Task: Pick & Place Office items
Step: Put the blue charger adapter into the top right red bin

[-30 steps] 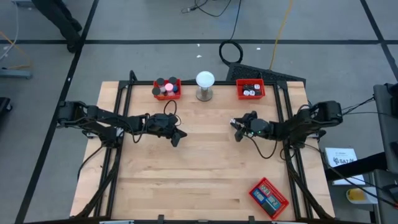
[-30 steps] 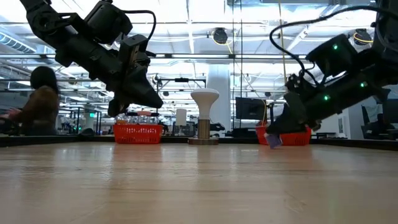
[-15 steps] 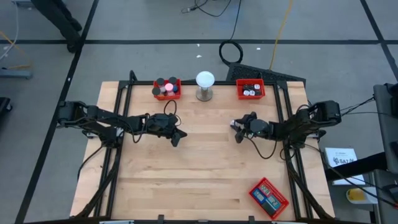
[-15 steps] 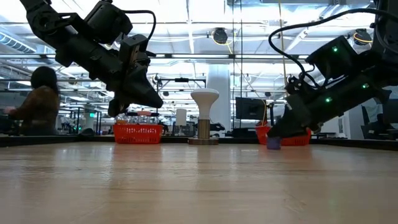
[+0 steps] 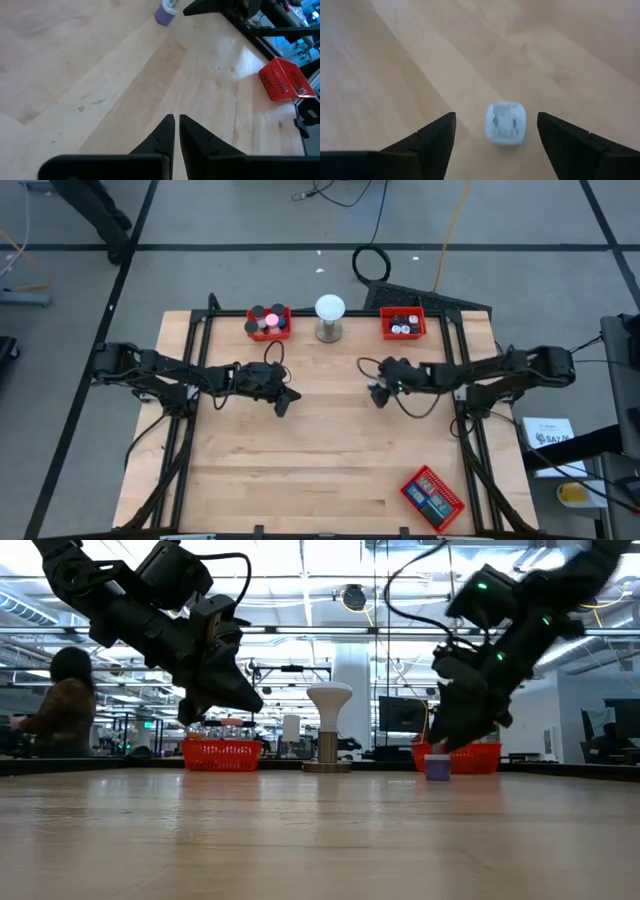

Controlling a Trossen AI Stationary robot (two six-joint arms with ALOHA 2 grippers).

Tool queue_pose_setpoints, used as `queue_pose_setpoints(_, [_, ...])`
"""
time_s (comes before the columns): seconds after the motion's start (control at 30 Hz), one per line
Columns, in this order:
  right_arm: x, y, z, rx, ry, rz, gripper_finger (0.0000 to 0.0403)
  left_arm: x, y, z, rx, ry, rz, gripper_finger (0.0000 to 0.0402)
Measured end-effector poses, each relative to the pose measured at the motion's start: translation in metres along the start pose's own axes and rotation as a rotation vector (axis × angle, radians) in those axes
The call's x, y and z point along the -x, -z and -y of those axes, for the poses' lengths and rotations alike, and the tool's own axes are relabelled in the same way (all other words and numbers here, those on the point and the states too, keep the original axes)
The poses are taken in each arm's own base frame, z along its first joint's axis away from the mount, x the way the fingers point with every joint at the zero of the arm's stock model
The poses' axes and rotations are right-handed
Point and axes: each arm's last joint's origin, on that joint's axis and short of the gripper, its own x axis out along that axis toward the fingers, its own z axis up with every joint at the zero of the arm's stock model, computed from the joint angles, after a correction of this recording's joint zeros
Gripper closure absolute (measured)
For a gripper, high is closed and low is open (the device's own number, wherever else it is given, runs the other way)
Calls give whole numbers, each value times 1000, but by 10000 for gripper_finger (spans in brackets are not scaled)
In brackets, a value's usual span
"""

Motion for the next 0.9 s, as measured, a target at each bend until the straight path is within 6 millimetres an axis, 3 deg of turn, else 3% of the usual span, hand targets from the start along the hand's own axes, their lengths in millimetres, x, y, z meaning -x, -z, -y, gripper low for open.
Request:
queue_pose_setpoints(0.1, [7, -16, -5, -28, 32, -127, 127, 0, 0, 0, -47, 11, -5, 376])
queue_pose_setpoints(0.23, [4, -29, -13, -13, 49, -165, 133, 0, 0, 1, -99, 38, -18, 376])
queue_pose_setpoints(0.53, [-27, -13, -11, -37, 125, -275, 178, 0, 0, 0, -141, 39, -27, 376])
queue_pose_setpoints(0.8, [-31, -18, -11, -46, 132, -214, 263, 0, -1, -2, -155, 36, -25, 376])
queue_pose_setpoints(0.9, [-31, -19, -9, -55, 133, -212, 275, 0, -1, -2, -163, 34, -25, 376])
